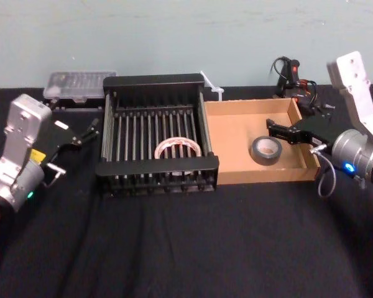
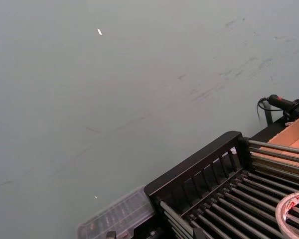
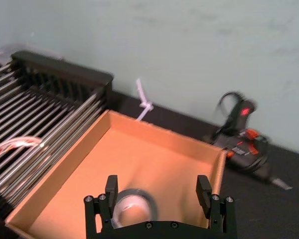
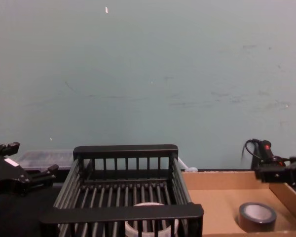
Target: Pick up the white tape and place it into the black box , Pick up the silver tape and place it into the brown box.
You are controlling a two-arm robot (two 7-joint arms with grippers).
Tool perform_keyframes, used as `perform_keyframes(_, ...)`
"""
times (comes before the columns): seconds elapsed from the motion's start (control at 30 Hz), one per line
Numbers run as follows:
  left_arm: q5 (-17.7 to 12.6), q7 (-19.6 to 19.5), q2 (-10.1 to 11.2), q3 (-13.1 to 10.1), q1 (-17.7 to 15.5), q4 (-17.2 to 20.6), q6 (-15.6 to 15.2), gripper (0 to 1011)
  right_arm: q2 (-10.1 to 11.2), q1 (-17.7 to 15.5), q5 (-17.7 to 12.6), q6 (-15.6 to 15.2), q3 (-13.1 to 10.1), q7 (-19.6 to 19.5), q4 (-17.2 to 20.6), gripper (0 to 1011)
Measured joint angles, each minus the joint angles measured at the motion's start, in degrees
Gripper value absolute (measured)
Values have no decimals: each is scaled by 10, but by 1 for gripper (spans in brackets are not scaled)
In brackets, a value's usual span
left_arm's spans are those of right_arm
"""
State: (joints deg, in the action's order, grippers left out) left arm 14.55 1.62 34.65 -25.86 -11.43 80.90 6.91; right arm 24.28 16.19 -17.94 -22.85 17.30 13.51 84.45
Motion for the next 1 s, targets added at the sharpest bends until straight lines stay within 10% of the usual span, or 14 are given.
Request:
perform_keyframes(0.5,0,0,0,0,0,0,0,1001,-5,-119,67,175,-60,-86,63,1002)
perform_keyframes(1.0,0,0,0,0,0,0,0,1001,-17,-174,80,189,-100,-100,76,1002)
